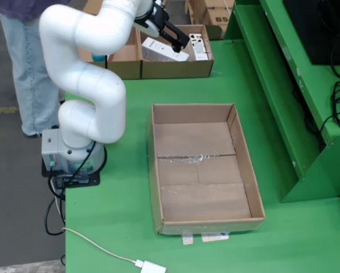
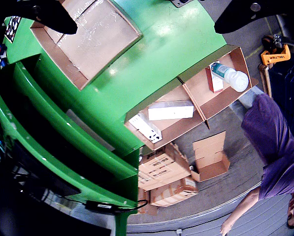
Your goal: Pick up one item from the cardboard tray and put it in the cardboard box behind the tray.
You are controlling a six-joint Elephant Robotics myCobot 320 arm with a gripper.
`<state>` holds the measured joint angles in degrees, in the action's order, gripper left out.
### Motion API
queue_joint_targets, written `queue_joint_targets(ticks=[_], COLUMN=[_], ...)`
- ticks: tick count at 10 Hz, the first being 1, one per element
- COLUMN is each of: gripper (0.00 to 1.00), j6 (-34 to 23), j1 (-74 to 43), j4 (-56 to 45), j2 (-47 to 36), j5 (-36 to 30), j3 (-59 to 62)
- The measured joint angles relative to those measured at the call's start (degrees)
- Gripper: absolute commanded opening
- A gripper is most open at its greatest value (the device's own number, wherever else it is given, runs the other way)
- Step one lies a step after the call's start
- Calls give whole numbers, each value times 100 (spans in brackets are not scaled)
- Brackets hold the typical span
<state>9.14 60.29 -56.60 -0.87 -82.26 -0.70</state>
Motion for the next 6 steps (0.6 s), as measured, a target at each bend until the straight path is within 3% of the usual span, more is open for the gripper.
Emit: queue_joint_targets(ticks=[6], gripper=[100], j6=[-1573], j1=[-1573], j4=[1108], j2=[1264], j5=[-1380], j3=[-26])
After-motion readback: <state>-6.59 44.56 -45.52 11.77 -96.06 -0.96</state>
